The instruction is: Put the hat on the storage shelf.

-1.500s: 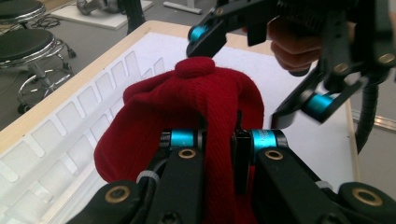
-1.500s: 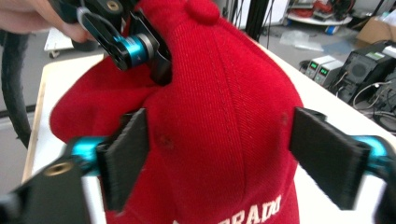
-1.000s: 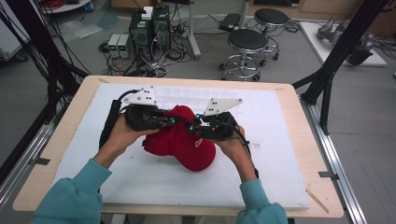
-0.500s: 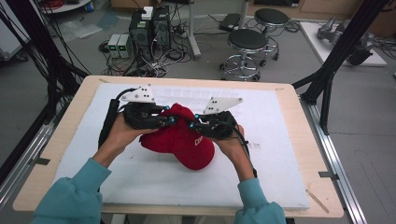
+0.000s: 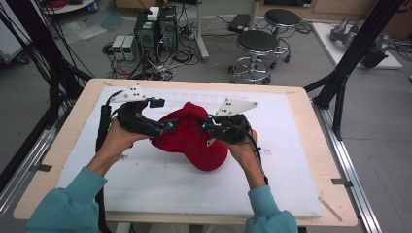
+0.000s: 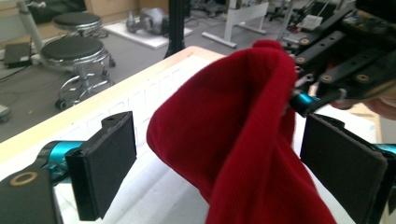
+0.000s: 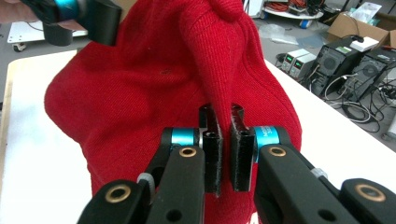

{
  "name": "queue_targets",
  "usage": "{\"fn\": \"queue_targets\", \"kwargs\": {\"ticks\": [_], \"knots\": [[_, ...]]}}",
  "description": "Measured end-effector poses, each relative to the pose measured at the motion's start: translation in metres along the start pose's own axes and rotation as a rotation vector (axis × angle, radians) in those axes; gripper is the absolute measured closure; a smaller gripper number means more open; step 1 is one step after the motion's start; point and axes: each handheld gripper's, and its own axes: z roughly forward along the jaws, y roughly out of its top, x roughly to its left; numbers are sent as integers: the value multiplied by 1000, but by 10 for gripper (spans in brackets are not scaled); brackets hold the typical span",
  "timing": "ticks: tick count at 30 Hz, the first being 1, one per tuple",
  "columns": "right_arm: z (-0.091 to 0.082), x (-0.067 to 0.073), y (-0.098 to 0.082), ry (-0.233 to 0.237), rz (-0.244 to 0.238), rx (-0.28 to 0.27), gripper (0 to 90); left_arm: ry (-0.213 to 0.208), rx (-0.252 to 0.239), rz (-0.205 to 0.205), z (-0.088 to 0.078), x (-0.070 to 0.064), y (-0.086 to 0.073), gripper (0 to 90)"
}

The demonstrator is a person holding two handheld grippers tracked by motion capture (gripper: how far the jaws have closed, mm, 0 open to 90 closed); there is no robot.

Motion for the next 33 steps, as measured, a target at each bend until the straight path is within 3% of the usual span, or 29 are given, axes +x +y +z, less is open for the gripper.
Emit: {"fn": "queue_targets", "kwargs": {"ticks": [3, 8, 15, 25, 33], "knots": [[0, 0, 0, -10, 6, -1, 860, 10, 7, 12, -8, 0, -2, 111], [-3, -3, 2, -59, 19, -10, 860, 17, -24, 1, -26, -2, -11, 111], [-6, -5, 5, -81, 30, -23, 860, 39, -16, -12, -41, -5, -29, 111], [-13, -8, 12, -115, 50, -62, 860, 39, 12, -26, -39, -16, -57, 111], [-15, -8, 16, -127, 56, -81, 860, 17, 26, -38, -19, -27, -72, 115]]}}
